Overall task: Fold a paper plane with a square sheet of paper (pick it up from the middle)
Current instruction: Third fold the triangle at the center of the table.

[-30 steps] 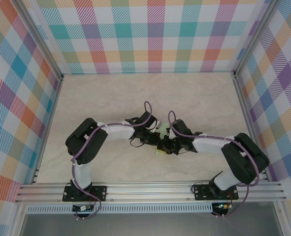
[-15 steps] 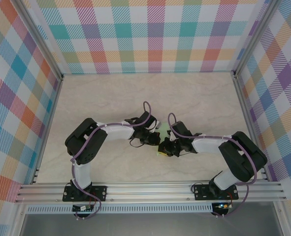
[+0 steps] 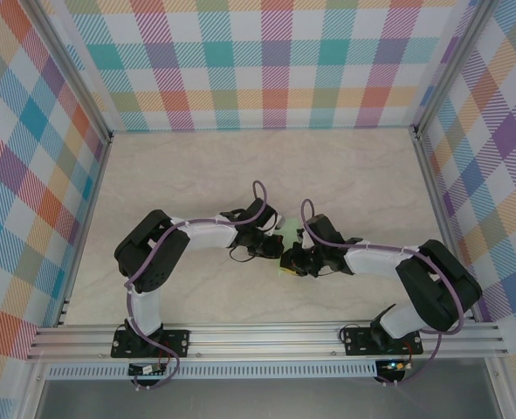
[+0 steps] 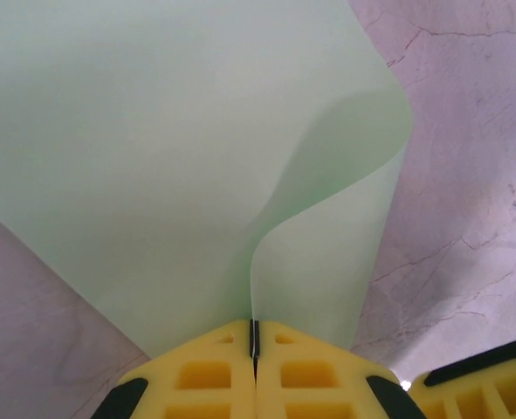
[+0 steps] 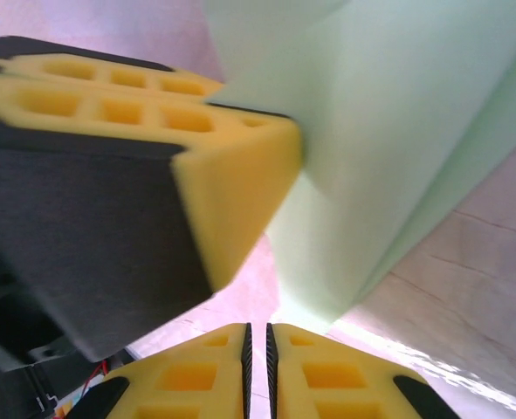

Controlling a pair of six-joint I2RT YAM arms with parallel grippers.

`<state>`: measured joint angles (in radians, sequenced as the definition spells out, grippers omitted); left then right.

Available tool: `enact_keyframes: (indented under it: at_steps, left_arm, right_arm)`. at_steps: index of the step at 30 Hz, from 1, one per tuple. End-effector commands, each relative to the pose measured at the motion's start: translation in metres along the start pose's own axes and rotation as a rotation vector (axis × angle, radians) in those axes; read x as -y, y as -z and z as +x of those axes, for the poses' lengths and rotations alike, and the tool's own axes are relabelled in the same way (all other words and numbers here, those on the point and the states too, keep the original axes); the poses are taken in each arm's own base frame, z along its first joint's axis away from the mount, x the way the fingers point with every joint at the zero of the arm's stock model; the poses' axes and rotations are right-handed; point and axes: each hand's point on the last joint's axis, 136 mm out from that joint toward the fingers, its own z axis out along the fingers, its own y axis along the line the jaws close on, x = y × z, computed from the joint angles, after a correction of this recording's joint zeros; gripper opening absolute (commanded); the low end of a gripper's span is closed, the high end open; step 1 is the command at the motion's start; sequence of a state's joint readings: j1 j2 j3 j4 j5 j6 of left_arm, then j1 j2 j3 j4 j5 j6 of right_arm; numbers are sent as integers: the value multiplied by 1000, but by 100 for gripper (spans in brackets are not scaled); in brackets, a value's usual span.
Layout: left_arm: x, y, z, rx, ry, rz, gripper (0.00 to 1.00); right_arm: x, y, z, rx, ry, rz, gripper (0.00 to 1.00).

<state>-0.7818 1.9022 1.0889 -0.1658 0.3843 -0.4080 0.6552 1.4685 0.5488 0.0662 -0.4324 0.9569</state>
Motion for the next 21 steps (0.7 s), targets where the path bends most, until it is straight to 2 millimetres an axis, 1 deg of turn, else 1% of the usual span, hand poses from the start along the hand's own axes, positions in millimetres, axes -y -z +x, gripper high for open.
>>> enact_keyframes:
  at_steps: [1,4,11,15,17,21]
  left_arm:
    - [-1,1,7,-18,22,8,5]
    - [-2,0,8,-20,22,6,6]
    - [-4,-1,9,-23,24,-1,5]
    - [-5,-2,10,-28,23,-8,6]
    - [-7,-2,10,-28,22,-13,5]
    - [-8,-2,11,-30,18,-18,5]
  right_arm:
    - [-4,-1,3,-12,1,-42,15]
    - [-4,-7,4,-30,-12,-61,15]
    - [21,-19,10,-52,-52,-5,14]
    - [39,-20,13,-49,-68,61,14]
    - [35,-19,13,-48,-63,42,14]
    - [15,-12,10,-36,-36,-26,14]
